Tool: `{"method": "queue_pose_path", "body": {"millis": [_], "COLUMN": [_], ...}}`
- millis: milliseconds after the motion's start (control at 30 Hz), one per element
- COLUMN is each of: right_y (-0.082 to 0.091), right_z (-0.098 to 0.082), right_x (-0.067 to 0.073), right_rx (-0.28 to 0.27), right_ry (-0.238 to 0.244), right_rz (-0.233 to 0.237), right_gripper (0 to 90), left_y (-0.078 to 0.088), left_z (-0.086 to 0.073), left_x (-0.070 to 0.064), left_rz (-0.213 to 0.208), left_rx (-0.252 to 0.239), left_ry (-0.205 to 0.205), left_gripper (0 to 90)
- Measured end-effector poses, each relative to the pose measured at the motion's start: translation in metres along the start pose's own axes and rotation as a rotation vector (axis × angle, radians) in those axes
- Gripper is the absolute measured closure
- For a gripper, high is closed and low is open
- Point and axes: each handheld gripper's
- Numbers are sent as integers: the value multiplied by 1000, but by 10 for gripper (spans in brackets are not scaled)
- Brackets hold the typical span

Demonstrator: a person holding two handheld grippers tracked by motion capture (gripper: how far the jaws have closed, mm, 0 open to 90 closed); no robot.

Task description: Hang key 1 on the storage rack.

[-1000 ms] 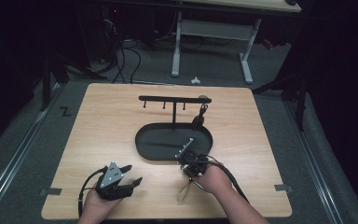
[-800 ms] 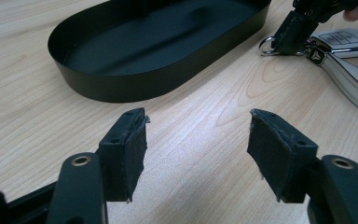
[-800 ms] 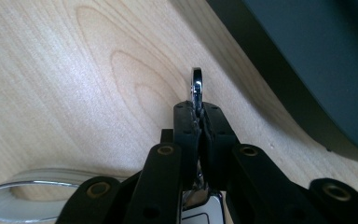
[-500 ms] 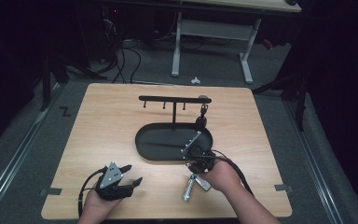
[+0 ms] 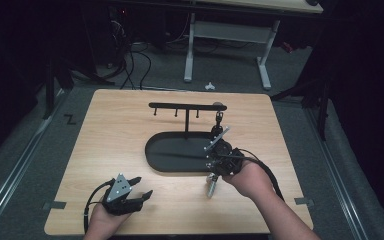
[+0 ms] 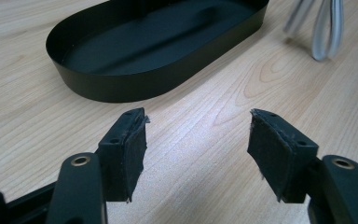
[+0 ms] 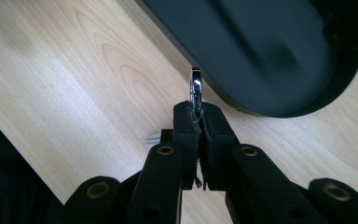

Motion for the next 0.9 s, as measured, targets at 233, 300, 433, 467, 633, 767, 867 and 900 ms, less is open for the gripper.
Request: {"method": "queue_pose_path", "body": {"millis": [233, 300, 433, 467, 633, 767, 867, 900], "right_y": [15, 16, 17, 17, 18, 18, 18, 18], "right_z": [8, 9, 11, 11, 16, 21, 24, 24], "right_x": [-6, -7, -9, -9, -12, -13, -15, -15], "right_rx": [-9, -9, -2, -2, 2, 13, 15, 15], "right_ry": [-2, -3, -12, -12, -14, -21, -38, -38], "right_rz": [-26, -32, -38, -38, -40, -48, -44, -44], "right_gripper": [863, 863, 863, 863, 863, 863, 863, 863], "left_y": [0, 0, 0, 0, 1, 1, 1, 1], "left_z": [0, 0, -1, -1, 0, 0, 0, 0], "left_x": [0, 0, 0, 0, 1, 1, 1, 1], "left_rz": [1, 0, -3, -3, -3, -2, -3, -3], "left_rx": [-1, 1, 5, 5, 5, 4, 4, 4], "left_ry": [0, 0, 0, 0, 3, 3, 2, 2], "left_gripper": [373, 373, 372, 372, 372, 372, 372, 372]}}
Point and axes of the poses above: each handheld gripper's, and its own axes: y roughly backward along the jaws, z roughly out of its top, x roughly to its left, and after that the axes turned 6 degrees about -z, right-handed
